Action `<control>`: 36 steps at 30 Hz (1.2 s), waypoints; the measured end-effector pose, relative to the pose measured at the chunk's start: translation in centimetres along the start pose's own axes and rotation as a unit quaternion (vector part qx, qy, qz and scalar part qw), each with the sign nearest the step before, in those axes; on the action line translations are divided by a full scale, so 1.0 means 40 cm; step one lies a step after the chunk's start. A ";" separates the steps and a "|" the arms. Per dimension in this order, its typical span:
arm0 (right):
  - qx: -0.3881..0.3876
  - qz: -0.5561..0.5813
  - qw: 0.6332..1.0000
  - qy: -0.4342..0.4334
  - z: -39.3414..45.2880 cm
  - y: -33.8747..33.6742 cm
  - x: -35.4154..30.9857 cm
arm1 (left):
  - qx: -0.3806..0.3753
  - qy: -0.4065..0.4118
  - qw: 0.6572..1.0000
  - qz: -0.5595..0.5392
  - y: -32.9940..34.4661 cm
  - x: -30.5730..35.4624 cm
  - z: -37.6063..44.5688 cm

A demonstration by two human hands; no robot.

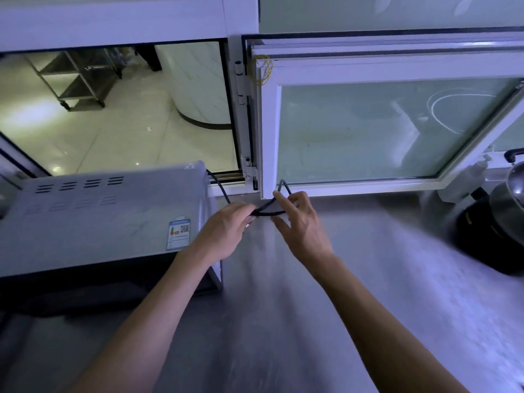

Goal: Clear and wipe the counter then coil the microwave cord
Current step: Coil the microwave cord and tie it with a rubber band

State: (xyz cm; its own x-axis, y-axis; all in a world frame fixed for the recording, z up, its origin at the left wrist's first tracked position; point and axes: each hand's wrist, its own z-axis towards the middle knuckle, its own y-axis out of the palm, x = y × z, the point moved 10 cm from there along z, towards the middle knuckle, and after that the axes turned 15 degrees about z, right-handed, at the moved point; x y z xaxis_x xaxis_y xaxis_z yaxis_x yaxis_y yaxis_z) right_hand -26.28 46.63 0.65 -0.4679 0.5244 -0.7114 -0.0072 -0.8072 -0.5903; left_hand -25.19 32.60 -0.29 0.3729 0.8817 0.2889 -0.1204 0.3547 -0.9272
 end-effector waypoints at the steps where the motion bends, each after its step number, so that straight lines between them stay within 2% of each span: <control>1: -0.002 -0.011 1.000 -0.005 0.004 0.003 -0.001 | -0.002 0.006 1.000 0.001 -0.002 0.004 -0.001; 4: -0.033 -0.033 0.999 0.004 0.016 0.028 0.009 | -0.004 0.012 1.000 -0.001 0.000 0.004 -0.006; 7: -0.054 -0.025 0.998 0.008 0.018 0.053 0.011 | -0.004 -0.022 0.998 -0.051 0.007 -0.017 -0.004; 12: 0.016 0.076 0.996 0.048 0.026 0.034 0.019 | 0.028 -0.080 0.992 -0.095 0.010 -0.066 0.016; 15: 0.039 0.146 0.983 0.102 0.036 0.018 0.045 | 0.020 -0.126 0.990 -0.061 0.034 -0.101 0.014; 18: 0.057 0.197 0.967 0.150 0.048 0.001 0.075 | 0.017 -0.093 0.995 0.001 0.047 -0.087 0.034; 26: 0.122 0.273 0.930 0.214 0.062 -0.025 0.123 | -0.040 -0.074 0.996 -0.038 0.101 -0.050 0.063; 31: 0.129 0.303 0.919 0.217 0.086 -0.008 0.115 | -0.006 -0.072 0.997 -0.032 0.099 -0.057 0.059; 36: 0.121 0.349 0.901 0.227 0.112 0.029 0.122 | 0.021 -0.095 0.989 -0.115 0.069 -0.080 0.078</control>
State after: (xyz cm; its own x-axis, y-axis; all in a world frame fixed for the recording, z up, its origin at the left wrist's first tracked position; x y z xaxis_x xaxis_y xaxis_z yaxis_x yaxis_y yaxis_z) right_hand -32.55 47.03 -1.79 -0.0239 -0.1216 -0.9923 -0.0690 -0.9900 0.1230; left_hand -29.58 31.71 -3.03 0.2154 0.8171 0.5347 -0.0916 0.5621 -0.8220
